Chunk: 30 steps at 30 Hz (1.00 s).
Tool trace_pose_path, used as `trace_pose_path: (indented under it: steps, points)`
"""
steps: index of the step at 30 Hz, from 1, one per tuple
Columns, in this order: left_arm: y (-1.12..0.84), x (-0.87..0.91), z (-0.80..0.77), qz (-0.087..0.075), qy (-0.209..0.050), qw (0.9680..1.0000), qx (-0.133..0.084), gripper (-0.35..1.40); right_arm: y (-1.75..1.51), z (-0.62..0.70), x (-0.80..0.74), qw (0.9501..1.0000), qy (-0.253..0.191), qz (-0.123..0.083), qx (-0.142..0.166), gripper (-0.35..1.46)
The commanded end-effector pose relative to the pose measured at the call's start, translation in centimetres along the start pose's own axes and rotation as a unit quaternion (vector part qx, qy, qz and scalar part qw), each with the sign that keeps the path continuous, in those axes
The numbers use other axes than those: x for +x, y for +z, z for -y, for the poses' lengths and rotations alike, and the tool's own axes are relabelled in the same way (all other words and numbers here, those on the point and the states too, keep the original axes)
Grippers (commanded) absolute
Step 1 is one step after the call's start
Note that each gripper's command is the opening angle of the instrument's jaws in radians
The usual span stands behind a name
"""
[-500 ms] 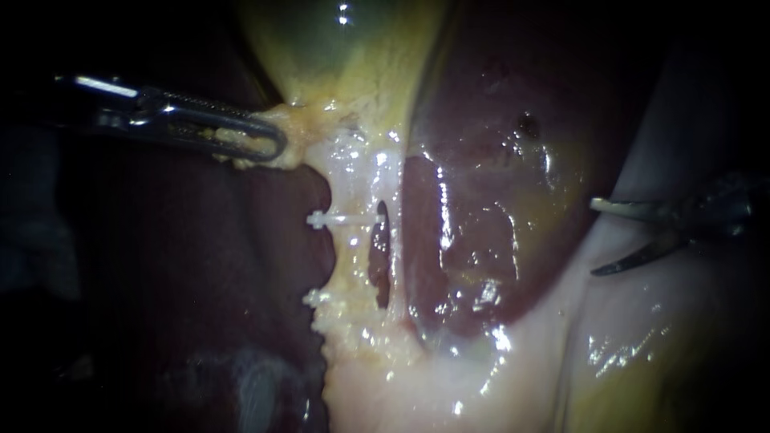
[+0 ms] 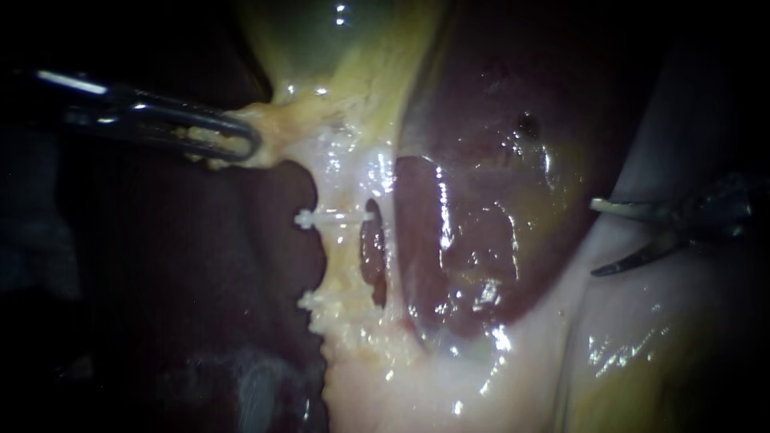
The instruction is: Go to the cutting position left tube
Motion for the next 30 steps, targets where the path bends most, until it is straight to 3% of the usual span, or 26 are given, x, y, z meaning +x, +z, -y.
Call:
trace_pose_path:
  steps: [1, 6, 14, 19, 21, 28, 30]
  points:
    - [-0.04, 0.05, -0.04, -0.003, 0.004, 1.0000, 0.000, -0.35, 0.00, 0.00, 0.00, 1.0000, 0.000, 0.000, 0.000, 1.41]
    - [-0.15, 0.17, -0.18, -0.008, 0.007, 0.9999, 0.002, -0.35, 0.00, -0.01, 0.00, 1.0000, 0.000, 0.000, 0.000, 1.43]
    - [-0.15, 0.15, -0.19, -0.008, 0.008, 0.9999, 0.003, -0.35, 0.07, 0.00, 0.07, 0.9999, 0.003, -0.002, 0.014, 1.45]
    - [-0.15, 0.15, -0.19, -0.008, 0.011, 0.9999, 0.003, -0.35, 0.19, 0.07, 0.27, 0.9992, 0.007, -0.007, 0.038, 1.45]
    - [-0.15, 0.16, -0.19, -0.008, 0.011, 0.9999, 0.003, -0.35, 0.26, 0.12, 0.38, 0.9976, 0.009, -0.015, 0.067, 1.43]
    - [-0.13, 0.16, -0.20, -0.009, 0.016, 0.9998, 0.005, -0.35, 0.55, 0.35, 0.83, 0.9926, 0.033, -0.060, 0.100, 1.41]
    - [-0.11, 0.16, -0.20, -0.009, 0.016, 0.9998, 0.004, -0.35, 0.65, 0.40, 0.95, 0.9916, 0.039, -0.063, 0.106, 1.40]
